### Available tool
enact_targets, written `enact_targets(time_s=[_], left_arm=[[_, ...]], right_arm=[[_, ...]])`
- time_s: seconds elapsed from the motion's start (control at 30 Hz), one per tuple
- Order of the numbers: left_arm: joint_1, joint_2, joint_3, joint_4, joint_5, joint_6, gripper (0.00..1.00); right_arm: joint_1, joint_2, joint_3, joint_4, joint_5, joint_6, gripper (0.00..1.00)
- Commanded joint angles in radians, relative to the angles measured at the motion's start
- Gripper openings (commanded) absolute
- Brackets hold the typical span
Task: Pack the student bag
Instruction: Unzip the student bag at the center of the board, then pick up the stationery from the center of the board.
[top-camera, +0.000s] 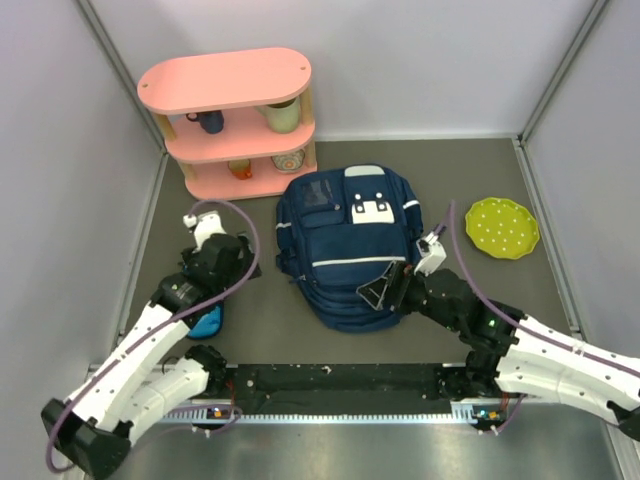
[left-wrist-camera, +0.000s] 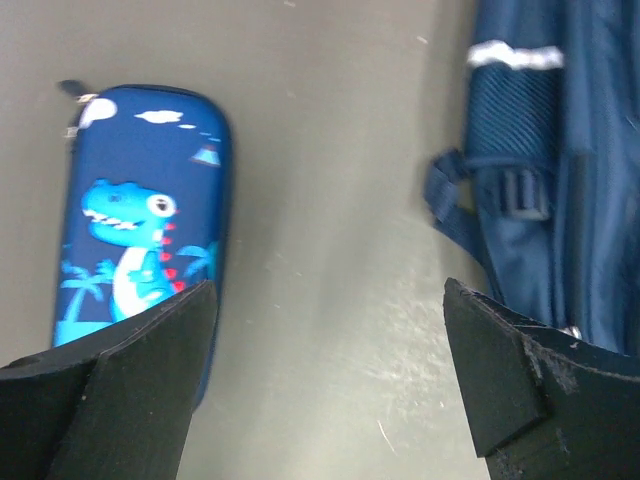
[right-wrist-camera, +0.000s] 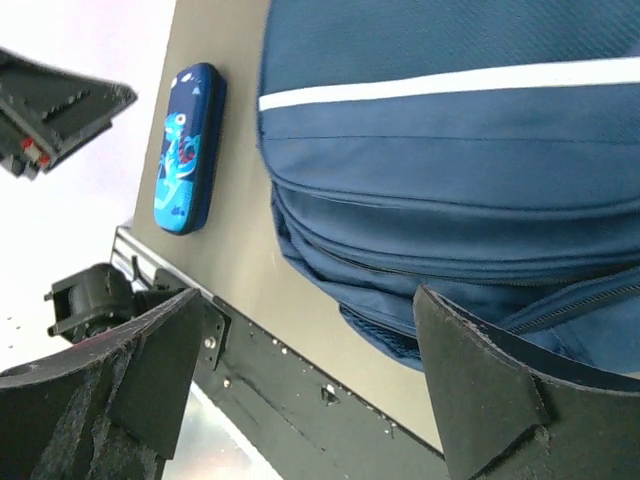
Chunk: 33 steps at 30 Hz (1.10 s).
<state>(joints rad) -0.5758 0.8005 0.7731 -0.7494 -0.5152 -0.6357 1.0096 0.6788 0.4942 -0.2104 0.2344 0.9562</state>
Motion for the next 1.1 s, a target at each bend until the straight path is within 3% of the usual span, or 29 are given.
enact_targets(time_s=[0.0,0.13,0.23,0.37,0.4,0.47,0.63,0.77,0.87,1.07], left_arm=[[0.2,-0.043,-0.018,0.031,0.102,0.08,0.99],[0.465,-0.034,-0.041,0.065,0.228,0.116,0.99],[0.606,-0.064,-0.037,0.032,0.224,0.065,0.99],[0.729,-0.176,-0.078,0.106,0.309,0.071,0.99],[0.822,-0.122,-0.093,0.116,0.389,0.068,0.99],[0.878,-0.072,-0.104,0.116,0.441,0.07,0.99],[1.099,-0.03,-0.182,0.153,0.464,0.048,0.99],[1.153,-0.027,-0.233,0.223,0.615,0.042,0.99],[1.156,0.035,-0.262,0.229,0.633,0.033,0.99],[1.153,0.008,-0.331,0.291,0.673,0.025,0.99]], right_arm=[[0.052,0.079,0.121,0.117,-0.015,-0.135,0.84],[0.053,0.227,0.236,0.151,-0.119,-0.201,0.85],[0.053,0.346,0.312,0.152,-0.197,-0.247,0.86],[0.053,0.442,0.374,0.173,-0.269,-0.272,0.88],[0.053,0.528,0.42,0.183,-0.308,-0.283,0.89],[0.053,0.573,0.455,0.161,-0.352,-0.287,0.89],[0.053,0.682,0.518,0.152,-0.447,-0.277,0.89],[0.053,0.745,0.544,0.16,-0.5,-0.274,0.89],[0.052,0.798,0.558,0.186,-0.518,-0.26,0.89],[0.052,0.919,0.636,0.198,-0.569,-0.223,0.89]])
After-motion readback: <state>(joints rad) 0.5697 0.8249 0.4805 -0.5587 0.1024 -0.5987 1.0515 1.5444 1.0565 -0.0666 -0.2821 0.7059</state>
